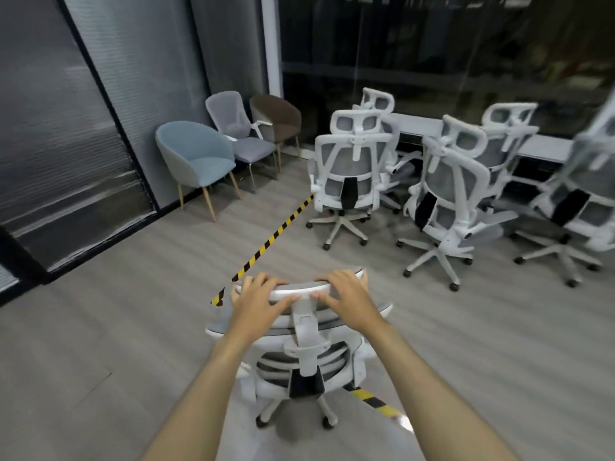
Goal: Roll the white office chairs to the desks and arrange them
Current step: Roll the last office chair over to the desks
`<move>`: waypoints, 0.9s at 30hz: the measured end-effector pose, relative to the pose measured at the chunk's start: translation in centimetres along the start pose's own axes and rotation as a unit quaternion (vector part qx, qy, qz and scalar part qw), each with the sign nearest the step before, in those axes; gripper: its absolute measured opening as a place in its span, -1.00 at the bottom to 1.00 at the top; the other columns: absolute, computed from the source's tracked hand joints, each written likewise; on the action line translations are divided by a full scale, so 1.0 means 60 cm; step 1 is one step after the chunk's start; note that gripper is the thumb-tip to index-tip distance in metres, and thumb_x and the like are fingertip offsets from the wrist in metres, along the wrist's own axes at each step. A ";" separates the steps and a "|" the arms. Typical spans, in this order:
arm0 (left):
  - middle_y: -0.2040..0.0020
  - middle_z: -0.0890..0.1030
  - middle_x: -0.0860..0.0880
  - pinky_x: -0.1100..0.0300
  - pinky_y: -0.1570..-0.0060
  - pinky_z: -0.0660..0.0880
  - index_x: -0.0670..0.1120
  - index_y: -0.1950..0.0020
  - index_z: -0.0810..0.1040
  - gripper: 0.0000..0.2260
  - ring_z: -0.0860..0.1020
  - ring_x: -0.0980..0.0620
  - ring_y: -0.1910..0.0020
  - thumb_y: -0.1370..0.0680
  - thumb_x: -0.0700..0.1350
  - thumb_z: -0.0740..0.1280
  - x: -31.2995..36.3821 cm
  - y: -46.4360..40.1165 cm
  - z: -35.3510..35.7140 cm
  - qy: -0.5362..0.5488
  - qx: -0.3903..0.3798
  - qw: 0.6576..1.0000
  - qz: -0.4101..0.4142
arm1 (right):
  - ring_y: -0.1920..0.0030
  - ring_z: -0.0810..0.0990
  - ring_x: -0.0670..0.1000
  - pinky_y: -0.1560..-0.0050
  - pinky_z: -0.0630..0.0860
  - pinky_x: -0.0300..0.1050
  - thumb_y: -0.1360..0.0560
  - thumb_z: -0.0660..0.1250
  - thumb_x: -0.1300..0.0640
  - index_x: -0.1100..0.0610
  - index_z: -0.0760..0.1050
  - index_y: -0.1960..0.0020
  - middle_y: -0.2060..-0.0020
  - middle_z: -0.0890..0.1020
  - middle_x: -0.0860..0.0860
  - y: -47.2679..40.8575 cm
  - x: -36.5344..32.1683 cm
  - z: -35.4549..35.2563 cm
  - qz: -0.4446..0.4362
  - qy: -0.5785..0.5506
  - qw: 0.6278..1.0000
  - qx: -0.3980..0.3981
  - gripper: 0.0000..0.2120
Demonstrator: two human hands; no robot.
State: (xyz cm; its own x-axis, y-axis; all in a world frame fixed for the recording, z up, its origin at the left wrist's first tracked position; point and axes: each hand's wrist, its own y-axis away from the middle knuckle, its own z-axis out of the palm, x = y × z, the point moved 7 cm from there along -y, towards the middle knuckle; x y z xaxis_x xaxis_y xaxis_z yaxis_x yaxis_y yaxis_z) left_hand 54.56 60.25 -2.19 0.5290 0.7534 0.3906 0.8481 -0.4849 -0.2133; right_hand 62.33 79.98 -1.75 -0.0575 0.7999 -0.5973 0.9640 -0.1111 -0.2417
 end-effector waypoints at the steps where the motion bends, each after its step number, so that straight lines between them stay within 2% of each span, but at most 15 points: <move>1: -0.05 0.39 0.27 -0.04 -0.24 0.27 0.25 -0.19 0.53 -0.48 0.35 0.12 -0.17 -0.48 0.52 0.06 0.024 -0.011 0.012 0.003 -0.008 1.000 0.002 | -0.23 0.39 -0.12 -0.26 0.36 -0.18 -0.57 0.29 -0.28 -0.06 0.54 -0.28 -0.13 0.56 -0.21 0.005 0.021 -0.018 0.004 0.007 1.000 0.003 -0.59; 5: -0.01 0.38 0.26 -0.11 -0.23 0.37 0.26 -0.16 0.52 -0.46 0.33 0.12 -0.11 -0.46 0.56 0.05 0.181 -0.078 0.095 0.043 -0.050 0.997 0.047 | -0.25 0.39 -0.11 -0.22 0.33 -0.18 -0.56 0.29 -0.29 -0.04 0.55 -0.28 -0.15 0.59 -0.17 0.047 0.155 -0.137 0.045 0.041 0.997 0.046 -0.57; 10: -0.02 0.39 0.26 -0.11 -0.25 0.29 0.24 -0.16 0.54 -0.37 0.31 0.16 -0.12 -0.43 0.60 -0.03 0.363 -0.150 0.187 0.053 -0.053 0.992 0.103 | -0.25 0.38 -0.12 -0.21 0.34 -0.17 -0.54 0.27 -0.32 -0.06 0.56 -0.27 -0.10 0.56 -0.20 0.097 0.303 -0.268 0.093 0.068 0.988 0.099 -0.54; 14: -0.06 0.38 0.30 -0.08 -0.27 0.23 0.24 -0.16 0.57 -0.51 0.27 0.21 -0.14 -0.48 0.50 0.12 0.508 -0.204 0.257 0.086 -0.050 0.982 0.158 | -0.25 0.40 -0.11 -0.23 0.30 -0.20 -0.56 0.25 -0.32 -0.05 0.54 -0.28 -0.14 0.55 -0.21 0.135 0.418 -0.368 0.120 0.116 0.977 0.131 -0.55; 17: -0.07 0.42 0.29 -0.10 -0.30 0.21 0.24 -0.15 0.58 -0.58 0.30 0.19 -0.18 -0.50 0.45 0.19 0.613 -0.251 0.314 0.105 -0.052 0.974 0.196 | -0.28 0.41 -0.14 -0.28 -0.01 -0.44 -0.59 0.24 -0.31 -0.08 0.54 -0.27 -0.15 0.55 -0.23 0.162 0.499 -0.444 0.149 0.165 0.962 0.160 -0.59; 18: -0.07 0.43 0.28 -0.09 -0.31 0.20 0.24 -0.15 0.58 -0.59 0.31 0.18 -0.18 -0.50 0.45 0.20 0.646 -0.267 0.334 0.111 -0.052 0.971 0.207 | -0.27 0.41 -0.14 -0.28 -0.08 -0.46 -0.59 0.23 -0.31 -0.08 0.54 -0.26 -0.14 0.55 -0.24 0.170 0.525 -0.468 0.160 0.173 0.957 0.169 -0.60; 21: -0.07 0.42 0.27 -0.06 -0.37 0.13 0.22 -0.16 0.58 -0.58 0.33 0.15 -0.21 -0.50 0.44 0.21 0.746 -0.310 0.391 0.132 -0.064 0.960 0.237 | -0.24 0.43 -0.13 -0.26 -0.06 -0.41 -0.60 0.17 -0.33 -0.11 0.54 -0.25 -0.11 0.53 -0.24 0.194 0.600 -0.538 0.191 0.192 0.944 0.189 -0.59; 25: -0.09 0.44 0.28 -0.11 -0.42 0.09 0.23 -0.18 0.57 -0.54 0.33 0.15 -0.25 -0.50 0.47 0.15 0.879 -0.368 0.465 0.125 -0.086 0.947 0.284 | -0.16 0.44 -0.07 -0.26 -0.01 -0.46 -0.60 0.14 -0.32 -0.14 0.53 -0.25 -0.05 0.50 -0.19 0.222 0.702 -0.630 0.226 0.209 0.928 0.209 -0.61; 27: -0.07 0.45 0.27 0.02 -0.39 0.03 0.23 -0.16 0.55 -0.54 0.33 0.15 -0.23 -0.50 0.48 0.14 0.945 -0.398 0.496 0.130 -0.097 0.940 0.301 | -0.17 0.44 -0.07 -0.26 -0.01 -0.49 -0.60 0.13 -0.32 -0.15 0.53 -0.26 -0.05 0.49 -0.18 0.232 0.752 -0.674 0.247 0.214 0.920 0.217 -0.61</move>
State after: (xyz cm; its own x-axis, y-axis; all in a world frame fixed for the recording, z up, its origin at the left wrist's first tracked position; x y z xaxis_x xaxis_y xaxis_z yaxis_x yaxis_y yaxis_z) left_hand 65.14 127.75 -1.62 0.8654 0.1949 0.4616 0.3623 -0.8798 -0.3077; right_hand 83.68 138.38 -1.13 0.5560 0.7378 -0.3827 0.6456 -0.6734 -0.3602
